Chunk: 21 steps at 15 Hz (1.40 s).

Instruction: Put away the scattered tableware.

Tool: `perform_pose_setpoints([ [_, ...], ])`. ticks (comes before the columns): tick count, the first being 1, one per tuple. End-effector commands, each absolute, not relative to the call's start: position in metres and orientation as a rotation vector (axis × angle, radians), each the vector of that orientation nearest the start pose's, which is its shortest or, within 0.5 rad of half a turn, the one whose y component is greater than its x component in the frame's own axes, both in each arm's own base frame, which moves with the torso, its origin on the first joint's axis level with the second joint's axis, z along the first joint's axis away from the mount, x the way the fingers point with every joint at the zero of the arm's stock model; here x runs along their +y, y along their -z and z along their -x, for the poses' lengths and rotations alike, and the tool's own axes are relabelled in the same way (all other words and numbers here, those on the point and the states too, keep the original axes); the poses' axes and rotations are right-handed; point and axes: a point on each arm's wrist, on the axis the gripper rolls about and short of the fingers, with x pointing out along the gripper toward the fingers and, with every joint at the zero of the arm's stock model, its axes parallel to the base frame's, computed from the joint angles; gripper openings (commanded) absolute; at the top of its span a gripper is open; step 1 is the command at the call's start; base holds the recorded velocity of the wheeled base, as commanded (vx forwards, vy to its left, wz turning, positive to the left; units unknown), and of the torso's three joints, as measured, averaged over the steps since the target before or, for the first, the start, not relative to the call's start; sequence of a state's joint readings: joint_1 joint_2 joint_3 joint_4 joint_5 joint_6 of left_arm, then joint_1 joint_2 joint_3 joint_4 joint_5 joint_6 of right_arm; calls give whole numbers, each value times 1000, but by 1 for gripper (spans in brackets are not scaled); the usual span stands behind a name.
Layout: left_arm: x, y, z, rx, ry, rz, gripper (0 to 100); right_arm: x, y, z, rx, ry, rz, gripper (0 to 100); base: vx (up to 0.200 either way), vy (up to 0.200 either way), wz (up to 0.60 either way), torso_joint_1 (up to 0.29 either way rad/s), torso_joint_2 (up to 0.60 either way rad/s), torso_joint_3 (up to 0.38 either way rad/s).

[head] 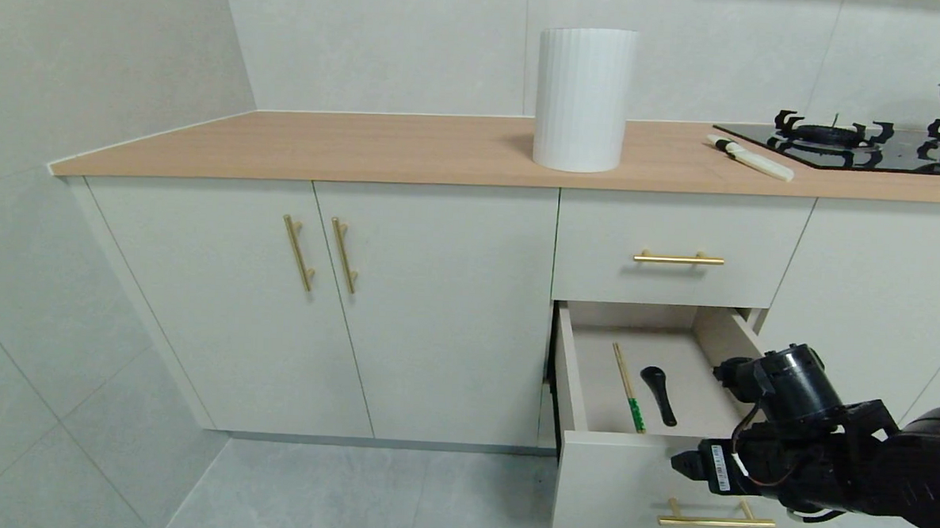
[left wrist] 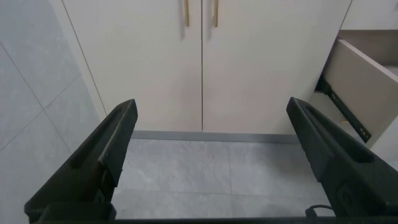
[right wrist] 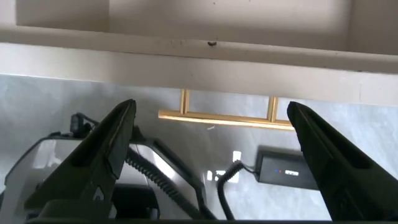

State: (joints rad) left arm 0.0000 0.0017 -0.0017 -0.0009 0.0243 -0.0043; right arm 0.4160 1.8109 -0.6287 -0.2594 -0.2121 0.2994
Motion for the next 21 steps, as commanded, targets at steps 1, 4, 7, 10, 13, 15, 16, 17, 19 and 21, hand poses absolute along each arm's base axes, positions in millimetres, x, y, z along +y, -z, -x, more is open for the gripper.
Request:
perform_pose_setpoints([
  [1, 1, -76, 23, 0, -25, 5, 100, 105, -67, -256, 898, -45, 3, 100, 0, 0, 0, 0, 0, 0],
  [4, 1, -76, 23, -2, -25, 5, 100, 103, -65, -264, 859, -44, -5, 100, 0, 0, 0, 0, 0, 0],
  [7, 1, -76, 23, 0, -25, 5, 100, 101, -70, -278, 823, -47, 12, 100, 0, 0, 0, 0, 0, 0],
  [10, 1, -76, 23, -2, -25, 5, 100, 99, -66, -299, 812, -41, 29, 100, 0, 0, 0, 0, 0, 0],
  [13, 1, -76, 23, -2, -25, 5, 100, 99, -61, -316, 806, -30, 34, 100, 0, 0, 0, 0, 0, 0],
  [15, 1, -76, 23, -2, -25, 5, 100, 99, -59, -324, 802, -27, 35, 100, 0, 0, 0, 0, 0, 0],
  [16, 1, -76, 23, -2, -25, 5, 100, 101, -58, -333, 789, -29, 42, 100, 0, 0, 0, 0, 0, 0],
  [17, 1, -76, 23, -2, -25, 5, 100, 99, -57, -338, 785, -21, 37, 100, 0, 0, 0, 0, 0, 0],
  [19, 1, -76, 23, -2, -25, 5, 100, 99, -55, -351, 768, -14, 28, 100, 0, 0, 0, 0, 0, 0],
  [21, 1, -76, 23, -2, -25, 5, 100, 99, -55, -360, 752, -10, 21, 100, 0, 0, 0, 0, 0, 0],
])
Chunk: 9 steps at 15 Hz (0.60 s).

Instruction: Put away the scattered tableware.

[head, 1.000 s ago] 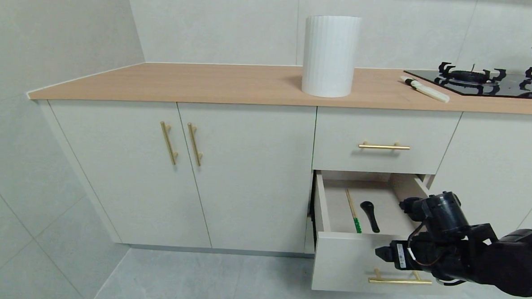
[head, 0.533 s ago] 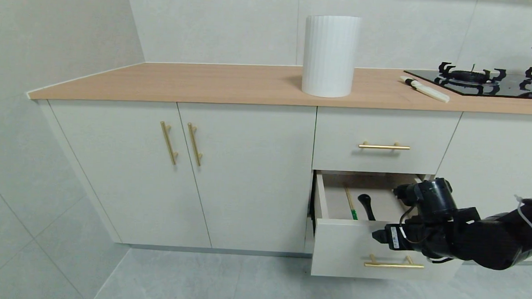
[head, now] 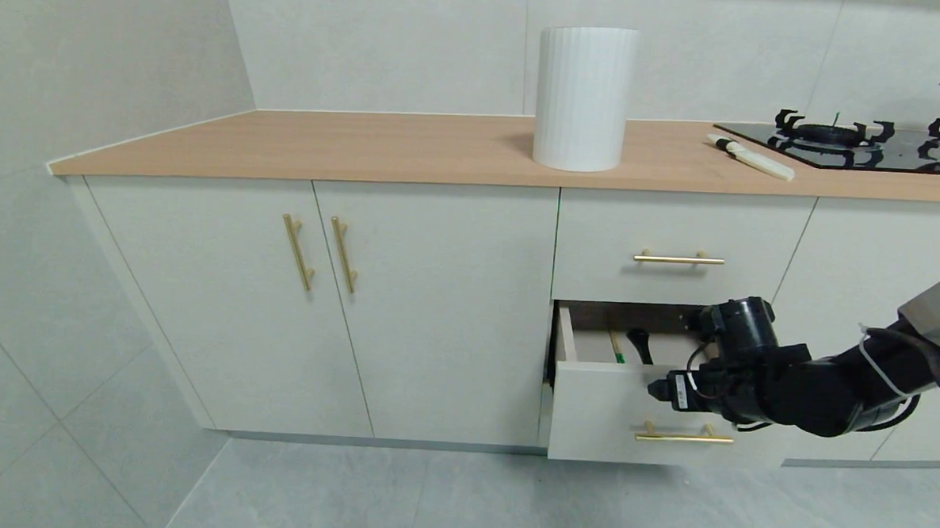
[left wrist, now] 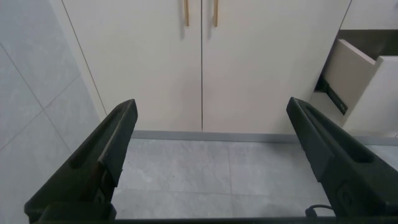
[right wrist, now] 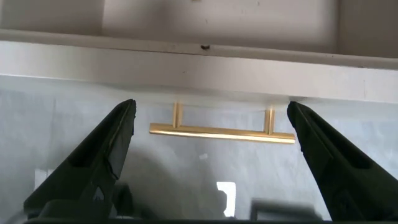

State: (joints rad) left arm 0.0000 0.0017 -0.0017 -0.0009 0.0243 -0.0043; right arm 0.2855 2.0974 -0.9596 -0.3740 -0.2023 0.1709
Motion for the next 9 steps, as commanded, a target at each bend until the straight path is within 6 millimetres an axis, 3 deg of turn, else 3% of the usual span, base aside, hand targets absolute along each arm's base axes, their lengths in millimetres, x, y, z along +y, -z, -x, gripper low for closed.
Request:
perform_pose_setpoints([
  [1, 1, -76, 23, -2, -25, 5, 100, 100, -54, -365, 740, -9, 17, 100, 0, 0, 0, 0, 0, 0],
  [6, 1, -76, 23, -2, -25, 5, 100, 103, -56, -385, 667, -10, -2, 100, 0, 0, 0, 0, 0, 0],
  [9, 1, -76, 23, 0, -25, 5, 100, 105, -47, -400, 628, -2, -14, 100, 0, 0, 0, 0, 0, 0],
])
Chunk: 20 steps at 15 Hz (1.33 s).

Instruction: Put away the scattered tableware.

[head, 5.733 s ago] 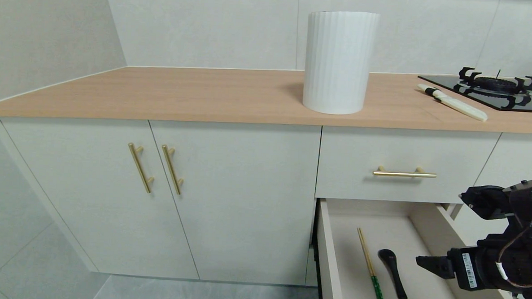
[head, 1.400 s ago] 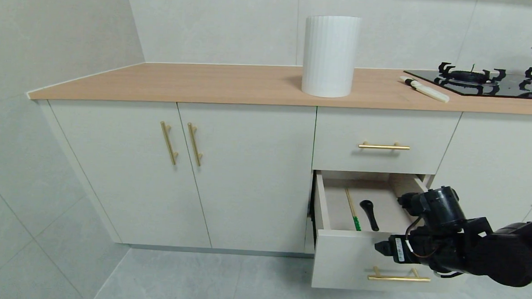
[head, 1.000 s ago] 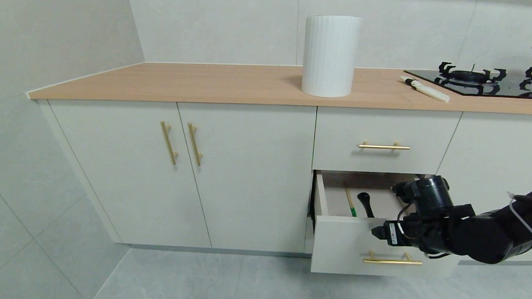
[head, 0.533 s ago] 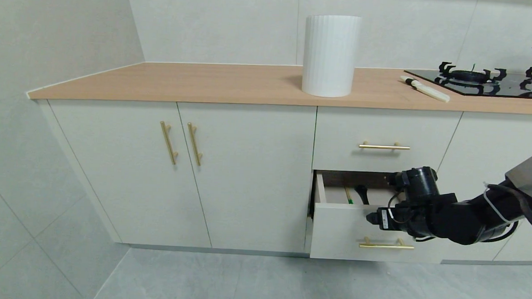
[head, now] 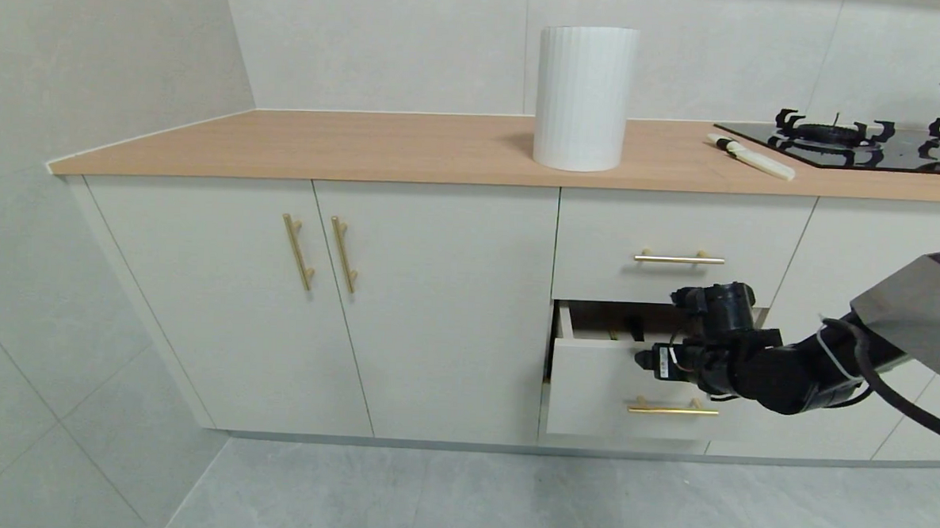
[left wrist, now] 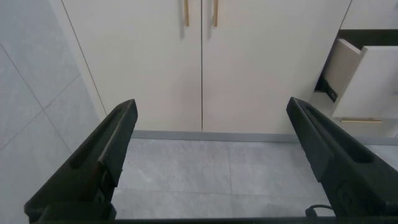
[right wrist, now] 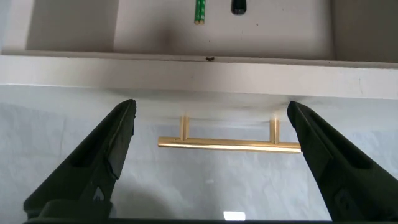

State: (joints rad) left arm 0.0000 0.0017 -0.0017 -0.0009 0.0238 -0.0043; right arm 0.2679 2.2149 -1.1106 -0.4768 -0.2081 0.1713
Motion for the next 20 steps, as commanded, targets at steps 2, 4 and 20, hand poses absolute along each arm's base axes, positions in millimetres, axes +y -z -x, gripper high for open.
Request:
perform_pose_setpoints([
  [2, 1, -76, 23, -2, -25, 5, 100, 106, -42, -407, 592, -2, -22, 100, 0, 0, 0, 0, 0, 0],
  [4, 1, -76, 23, -2, -25, 5, 100, 104, -38, -414, 574, 5, -30, 100, 0, 0, 0, 0, 0, 0],
  [20, 1, -76, 23, -2, -25, 5, 100, 78, -15, -468, 387, 189, -82, 100, 0, 0, 0, 0, 0, 0],
])
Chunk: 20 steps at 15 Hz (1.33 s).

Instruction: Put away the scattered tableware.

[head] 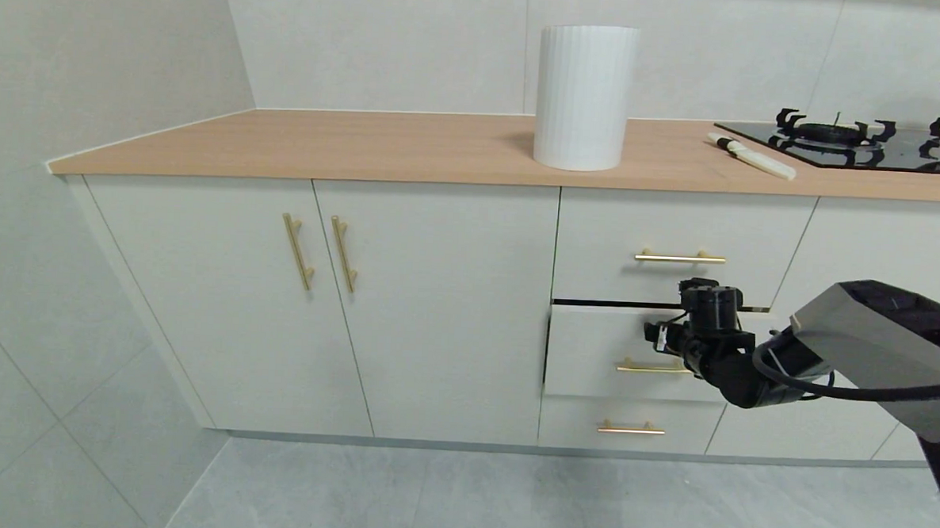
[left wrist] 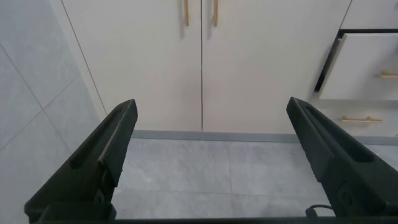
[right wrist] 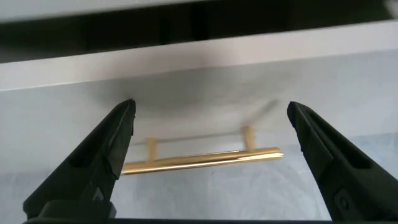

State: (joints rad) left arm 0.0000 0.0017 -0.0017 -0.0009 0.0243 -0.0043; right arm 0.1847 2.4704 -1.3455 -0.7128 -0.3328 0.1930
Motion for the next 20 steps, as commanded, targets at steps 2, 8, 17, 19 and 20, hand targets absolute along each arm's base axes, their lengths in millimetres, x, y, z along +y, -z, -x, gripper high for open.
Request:
perform_pose_setpoints([
  [2, 1, -76, 23, -2, -25, 5, 100, 77, -14, -472, 377, 196, -100, 100, 0, 0, 0, 0, 0, 0],
  [8, 1, -76, 23, -2, -25, 5, 100, 71, -10, -487, 282, 243, -117, 100, 0, 0, 0, 0, 0, 0],
  [17, 1, -76, 23, 0, -25, 5, 100, 69, -41, -422, 424, 148, -92, 100, 0, 0, 0, 0, 0, 0],
  [19, 1, -76, 23, -2, -25, 5, 100, 72, -72, -373, 440, 111, -79, 100, 0, 0, 0, 0, 0, 0],
  [20, 1, -76, 23, -2, -25, 5, 100, 67, -95, -349, 410, 111, -77, 100, 0, 0, 0, 0, 0, 0],
])
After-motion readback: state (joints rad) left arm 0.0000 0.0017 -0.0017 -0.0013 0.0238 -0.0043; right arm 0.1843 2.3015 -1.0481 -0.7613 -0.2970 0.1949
